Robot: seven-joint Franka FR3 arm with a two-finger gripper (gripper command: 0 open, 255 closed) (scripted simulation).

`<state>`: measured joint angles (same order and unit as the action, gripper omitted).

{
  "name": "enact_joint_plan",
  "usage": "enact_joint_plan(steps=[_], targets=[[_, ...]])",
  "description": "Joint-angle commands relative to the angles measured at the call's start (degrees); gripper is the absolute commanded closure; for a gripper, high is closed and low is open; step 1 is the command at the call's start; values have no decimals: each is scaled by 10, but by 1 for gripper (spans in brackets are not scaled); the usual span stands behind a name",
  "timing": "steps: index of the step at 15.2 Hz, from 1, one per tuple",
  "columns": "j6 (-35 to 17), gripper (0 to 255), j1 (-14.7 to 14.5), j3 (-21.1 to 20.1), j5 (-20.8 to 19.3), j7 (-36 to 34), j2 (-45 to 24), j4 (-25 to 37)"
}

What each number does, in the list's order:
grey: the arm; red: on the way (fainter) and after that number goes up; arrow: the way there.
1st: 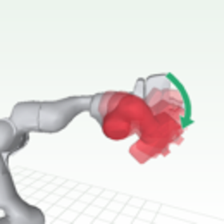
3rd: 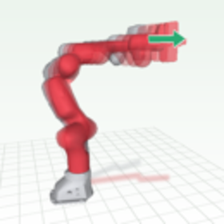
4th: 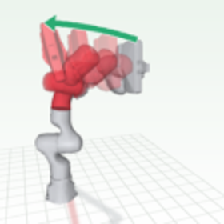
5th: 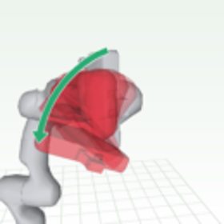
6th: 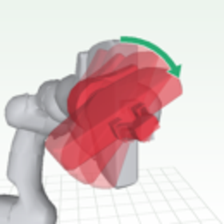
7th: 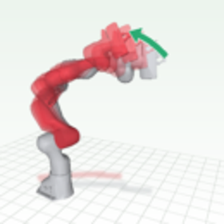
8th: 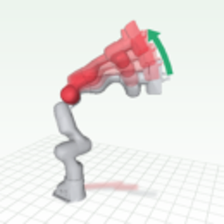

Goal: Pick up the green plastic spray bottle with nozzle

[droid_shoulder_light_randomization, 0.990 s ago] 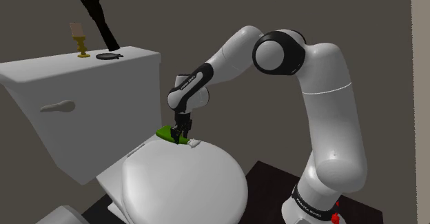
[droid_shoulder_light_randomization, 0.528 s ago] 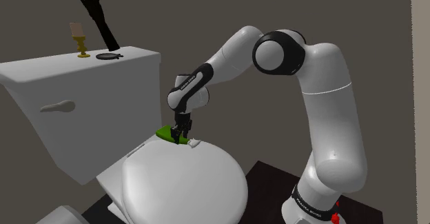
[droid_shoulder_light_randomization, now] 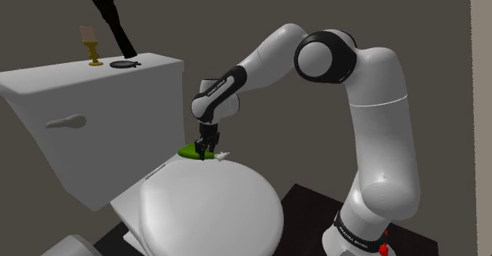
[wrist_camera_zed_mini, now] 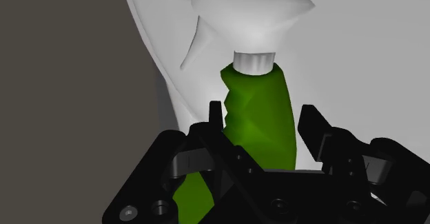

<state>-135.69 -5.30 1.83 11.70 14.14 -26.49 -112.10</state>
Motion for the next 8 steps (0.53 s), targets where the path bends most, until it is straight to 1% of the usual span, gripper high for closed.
enact_joint_plan(steps=[1,8], targets=[[11,255,0,1,-2,-2,11,0],[53,255,-2,5,-9,-11,47,6]])
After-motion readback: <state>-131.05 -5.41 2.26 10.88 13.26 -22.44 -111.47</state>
